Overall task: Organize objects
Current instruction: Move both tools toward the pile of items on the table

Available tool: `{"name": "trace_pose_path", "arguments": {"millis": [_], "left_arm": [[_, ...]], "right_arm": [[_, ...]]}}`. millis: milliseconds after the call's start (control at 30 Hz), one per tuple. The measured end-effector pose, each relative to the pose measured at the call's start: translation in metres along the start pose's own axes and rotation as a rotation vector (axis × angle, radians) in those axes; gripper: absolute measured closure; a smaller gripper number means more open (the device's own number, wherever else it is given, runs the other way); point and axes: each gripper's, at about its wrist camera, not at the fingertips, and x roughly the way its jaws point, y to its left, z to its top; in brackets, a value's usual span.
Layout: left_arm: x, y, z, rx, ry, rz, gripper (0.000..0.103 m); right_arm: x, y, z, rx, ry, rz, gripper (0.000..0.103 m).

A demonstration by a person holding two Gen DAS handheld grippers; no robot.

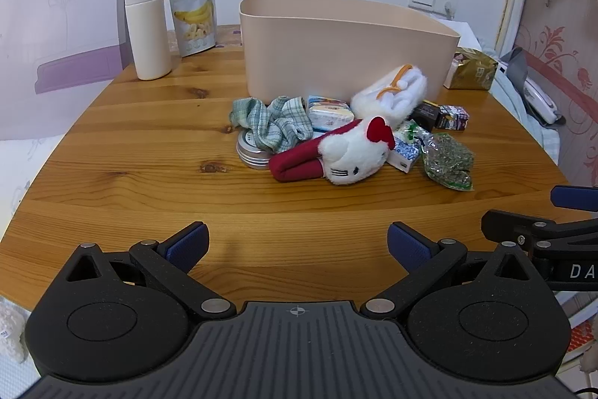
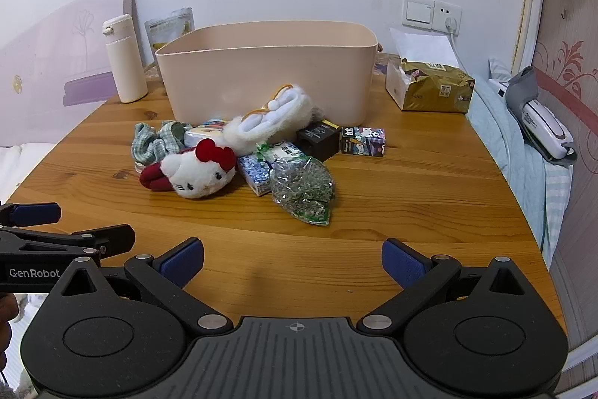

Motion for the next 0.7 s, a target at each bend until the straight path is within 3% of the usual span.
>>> {"name": "trace_pose_path", "arguments": {"millis": [700], "left_arm": [[0.0063, -0.0022, 0.0035, 0.007, -0.004, -0.001, 0.000]], "right_arm": [[0.0066, -0.0044, 0.0015, 0.009, 0.006, -0.009, 0.000]]}}
